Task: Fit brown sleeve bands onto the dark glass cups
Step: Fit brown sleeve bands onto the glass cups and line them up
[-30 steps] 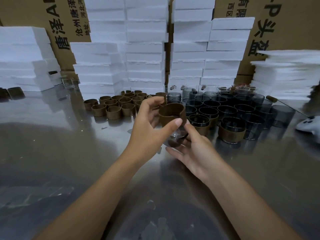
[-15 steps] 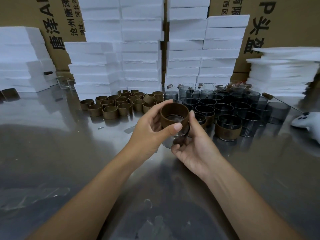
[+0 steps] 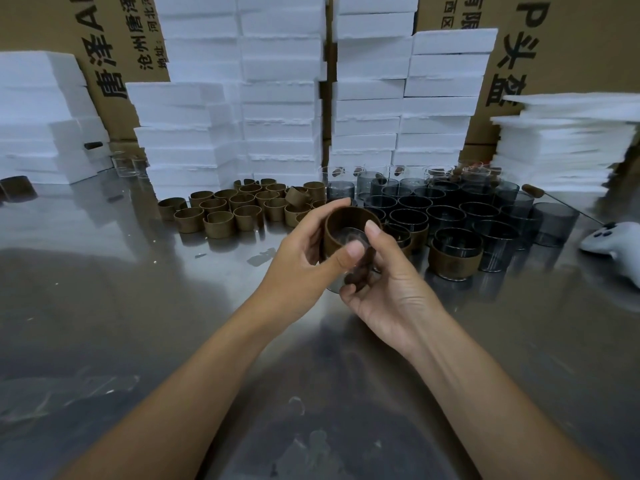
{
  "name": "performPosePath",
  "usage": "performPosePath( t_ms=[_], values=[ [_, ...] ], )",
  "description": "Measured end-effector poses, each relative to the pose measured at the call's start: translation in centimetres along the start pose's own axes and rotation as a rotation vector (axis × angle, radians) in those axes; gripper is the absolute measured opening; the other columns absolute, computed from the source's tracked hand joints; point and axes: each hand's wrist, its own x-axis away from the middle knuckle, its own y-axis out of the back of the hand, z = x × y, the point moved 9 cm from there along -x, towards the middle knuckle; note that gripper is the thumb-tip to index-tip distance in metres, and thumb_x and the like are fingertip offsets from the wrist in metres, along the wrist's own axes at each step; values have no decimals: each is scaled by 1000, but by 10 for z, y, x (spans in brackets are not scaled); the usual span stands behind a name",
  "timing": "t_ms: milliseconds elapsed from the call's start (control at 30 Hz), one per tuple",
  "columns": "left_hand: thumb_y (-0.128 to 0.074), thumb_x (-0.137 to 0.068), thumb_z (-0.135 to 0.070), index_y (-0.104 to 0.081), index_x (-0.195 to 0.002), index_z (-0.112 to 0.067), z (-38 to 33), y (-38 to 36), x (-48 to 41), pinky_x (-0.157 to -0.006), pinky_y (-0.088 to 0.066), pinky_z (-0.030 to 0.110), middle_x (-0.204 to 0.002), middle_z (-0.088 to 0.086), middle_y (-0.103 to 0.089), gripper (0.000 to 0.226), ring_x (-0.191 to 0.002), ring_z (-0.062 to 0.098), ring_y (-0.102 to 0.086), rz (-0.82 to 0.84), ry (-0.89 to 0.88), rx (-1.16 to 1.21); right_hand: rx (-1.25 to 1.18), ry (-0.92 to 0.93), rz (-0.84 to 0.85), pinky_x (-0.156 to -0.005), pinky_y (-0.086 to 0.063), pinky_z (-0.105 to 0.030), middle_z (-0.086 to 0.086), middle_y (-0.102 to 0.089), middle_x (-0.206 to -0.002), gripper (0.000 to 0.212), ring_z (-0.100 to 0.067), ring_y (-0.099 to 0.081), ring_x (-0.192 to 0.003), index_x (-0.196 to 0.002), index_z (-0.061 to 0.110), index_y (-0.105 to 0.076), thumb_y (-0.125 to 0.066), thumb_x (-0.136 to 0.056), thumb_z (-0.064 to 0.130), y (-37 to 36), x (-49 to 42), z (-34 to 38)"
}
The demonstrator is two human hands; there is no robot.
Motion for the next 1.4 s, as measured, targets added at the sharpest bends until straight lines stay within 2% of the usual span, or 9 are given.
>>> performPosePath(
  t_ms=[100,267,467,600,733,833,1067,1267,1400],
  values=[
    [-62,-85,-35,-56,-125,-35,3,2,-1,-96,-47,23,-118,-5,-67,41,-116,9,-59,-3,22,42,-15,30,14,-44,-43,-17,4,-69,-67,49,-4,-63,-52,-84,18,-70,-79,-40,38,-2,1,2],
    [-69,-76,-38,-57,-127,-24,13,0,-1,-105,-42,37,-121,1,-66,54,-120,17,-57,-8,91,142,-33,89,14,-45,-43,-16,6,-66,-61,14,-4,-61,-49,-58,22,-74,-75,-48,32,-1,1,9],
    [-62,-80,-32,-66,-114,-26,28,-13,2,-75,-55,29,-114,2,-68,34,-109,16,-63,84,274,286,-4,125,32,-48,-44,-15,4,-70,-69,14,-5,-65,-59,-65,23,-77,-75,-54,32,2,-1,12],
    [-63,-80,-28,-69,-110,-28,27,-9,2,-73,-53,28,-112,2,-69,31,-108,18,-65,73,261,303,17,129,33,-49,-45,-17,1,-71,-74,28,-8,-65,-63,-67,23,-77,-80,-41,34,2,-2,13],
    [-63,-73,-34,-72,-103,-29,27,-6,1,-71,-54,29,-104,2,-72,32,-100,17,-68,53,238,306,21,131,22,-47,-44,-16,0,-70,-73,5,-10,-64,-64,-64,22,-77,-77,-61,27,2,-1,13],
    [-63,-75,-35,-74,-100,-29,26,-5,1,-70,-55,30,-99,0,-73,28,-97,15,-68,49,225,317,32,130,23,-46,-44,-16,-1,-71,-73,11,-11,-66,-63,-64,23,-77,-68,-62,29,2,0,14],
    [-60,-84,-29,-74,-101,-25,30,-4,3,-66,-55,31,-102,5,-73,23,-95,16,-69,-7,263,387,20,107,-35,-42,-44,-18,-4,-73,-76,30,-13,-68,-62,-79,18,-72,-72,-54,35,7,-2,12],
    [-65,-78,-25,-69,-106,-18,37,1,-1,-76,-55,28,-105,5,-72,29,-99,16,-68,-48,271,420,-25,62,-20,-61,-56,-21,-2,-75,-87,67,-11,-73,-82,-101,9,-66,-74,-48,50,8,-4,7],
    [-76,-71,-29,-71,-100,-12,46,-2,-1,-83,-56,28,-103,7,-73,34,-98,17,-68,10,331,479,32,44,-37,-66,-56,-21,2,-75,-89,67,-8,-71,-88,-106,12,-67,-68,-55,55,12,-5,6]
  ],
)
